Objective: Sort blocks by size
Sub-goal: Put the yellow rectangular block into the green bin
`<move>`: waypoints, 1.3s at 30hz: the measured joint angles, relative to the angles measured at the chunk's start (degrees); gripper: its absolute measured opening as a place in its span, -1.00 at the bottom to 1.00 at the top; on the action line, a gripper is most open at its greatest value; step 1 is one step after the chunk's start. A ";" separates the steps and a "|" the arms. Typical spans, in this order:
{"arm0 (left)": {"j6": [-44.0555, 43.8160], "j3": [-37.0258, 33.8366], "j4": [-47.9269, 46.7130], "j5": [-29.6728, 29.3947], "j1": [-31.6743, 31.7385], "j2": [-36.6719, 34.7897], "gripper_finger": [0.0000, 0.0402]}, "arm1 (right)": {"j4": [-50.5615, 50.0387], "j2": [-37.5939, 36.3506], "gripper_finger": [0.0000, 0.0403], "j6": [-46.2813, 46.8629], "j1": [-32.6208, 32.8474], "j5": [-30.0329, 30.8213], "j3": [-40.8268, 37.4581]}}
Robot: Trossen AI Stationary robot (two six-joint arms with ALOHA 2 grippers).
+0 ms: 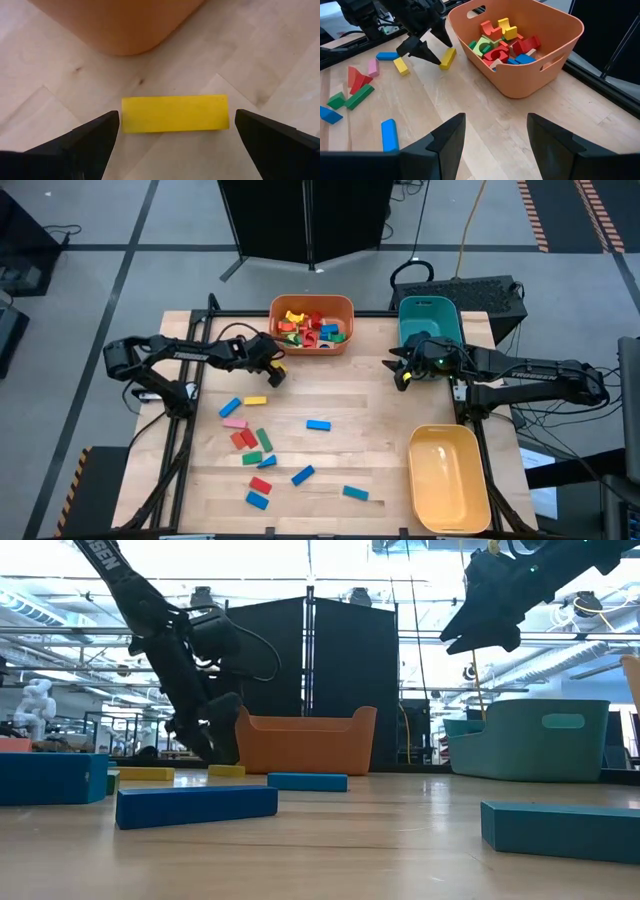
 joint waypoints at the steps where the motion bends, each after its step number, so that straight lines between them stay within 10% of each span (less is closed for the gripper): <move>1: -0.07 0.02 0.03 0.17 0.07 0.22 0.99 | 0.00 0.00 0.00 0.00 0.00 0.00 0.00; 39: -0.85 -0.11 2.54 0.85 -4.14 1.90 0.66 | 2.05 5.78 0.00 -1.26 4.24 0.37 -0.02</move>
